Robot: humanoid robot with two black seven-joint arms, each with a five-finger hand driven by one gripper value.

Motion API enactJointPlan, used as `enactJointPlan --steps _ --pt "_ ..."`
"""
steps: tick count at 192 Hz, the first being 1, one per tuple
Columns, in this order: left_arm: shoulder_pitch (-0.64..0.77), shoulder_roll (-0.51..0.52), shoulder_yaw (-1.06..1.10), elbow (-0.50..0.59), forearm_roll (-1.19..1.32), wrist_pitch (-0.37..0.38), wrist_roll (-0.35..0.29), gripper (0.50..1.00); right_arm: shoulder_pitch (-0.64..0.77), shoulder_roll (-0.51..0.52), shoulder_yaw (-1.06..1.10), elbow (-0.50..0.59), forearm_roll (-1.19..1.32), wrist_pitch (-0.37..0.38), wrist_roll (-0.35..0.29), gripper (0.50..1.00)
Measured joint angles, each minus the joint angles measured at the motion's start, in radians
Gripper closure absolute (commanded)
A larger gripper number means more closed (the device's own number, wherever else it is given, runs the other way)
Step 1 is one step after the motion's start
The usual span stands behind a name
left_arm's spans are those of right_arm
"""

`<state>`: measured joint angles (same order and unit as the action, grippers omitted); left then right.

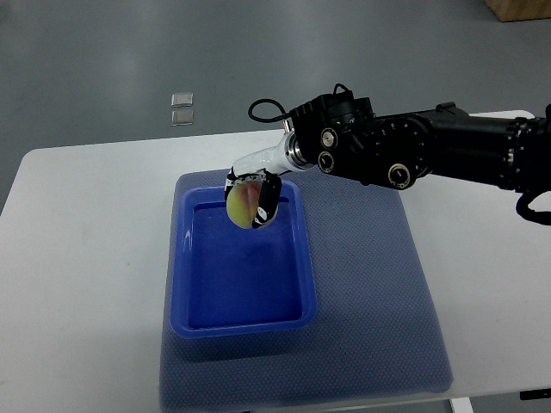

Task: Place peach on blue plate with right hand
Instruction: 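Carry the peach over the blue tray and lower it inside, then open the right hand to release the peach into the tray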

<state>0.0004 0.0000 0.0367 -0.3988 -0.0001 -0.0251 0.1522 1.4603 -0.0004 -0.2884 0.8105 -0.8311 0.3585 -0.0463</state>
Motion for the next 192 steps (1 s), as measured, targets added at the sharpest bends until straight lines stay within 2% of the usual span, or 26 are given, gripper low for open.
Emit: enactJointPlan --steps 81,82,86,108,109,113,131,132,140,149,150,178,192 --pt "-0.001 0.0 0.0 -0.002 0.0 -0.001 0.0 0.5 -0.053 0.0 0.02 0.005 0.002 -0.002 0.024 0.924" --pt "-0.001 0.0 0.0 -0.002 0.0 -0.001 0.0 0.5 -0.054 0.0 0.02 0.005 0.002 -0.002 0.024 0.902" --pt "-0.001 0.0 0.0 -0.002 0.0 -0.001 0.0 0.5 -0.055 0.001 0.022 0.008 0.002 -0.002 0.025 0.893" --pt "0.0 0.0 0.0 -0.002 0.0 -0.001 0.0 0.5 -0.071 0.0 0.038 0.016 0.003 -0.003 0.034 0.883" --pt "0.0 0.0 0.0 -0.002 0.0 -0.001 0.0 0.5 -0.072 0.0 0.038 0.017 0.003 -0.004 0.034 0.835" --pt "0.0 0.0 0.0 -0.002 0.0 -0.001 0.0 0.5 -0.074 0.0 0.04 0.017 0.003 -0.005 0.036 0.824" --pt "-0.001 0.0 0.0 -0.002 0.0 -0.001 0.0 0.5 -0.086 0.0 0.042 0.023 0.003 -0.018 0.059 0.822" --pt "-0.001 0.0 0.0 -0.001 0.0 -0.001 0.0 0.5 -0.086 0.0 0.042 0.024 0.003 -0.019 0.06 0.804" --pt "-0.001 0.0 -0.001 -0.001 0.0 -0.001 0.0 0.5 -0.09 0.0 0.043 0.025 0.002 -0.023 0.071 0.765" --pt "0.0 0.0 -0.001 -0.001 0.0 -0.001 0.0 0.5 -0.094 0.0 0.043 0.026 0.0 -0.024 0.08 0.765" --pt "0.0 0.0 -0.001 -0.001 0.0 -0.001 0.0 0.5 -0.094 0.0 0.043 0.026 0.0 -0.024 0.081 0.748" --pt "0.0 0.0 0.0 -0.001 0.0 -0.001 0.0 0.5 -0.103 0.0 0.043 0.027 -0.002 -0.024 0.089 0.744" --pt "0.0 0.0 0.0 -0.001 0.0 -0.001 0.0 0.5 -0.107 0.0 0.043 0.027 -0.003 -0.022 0.091 0.699"
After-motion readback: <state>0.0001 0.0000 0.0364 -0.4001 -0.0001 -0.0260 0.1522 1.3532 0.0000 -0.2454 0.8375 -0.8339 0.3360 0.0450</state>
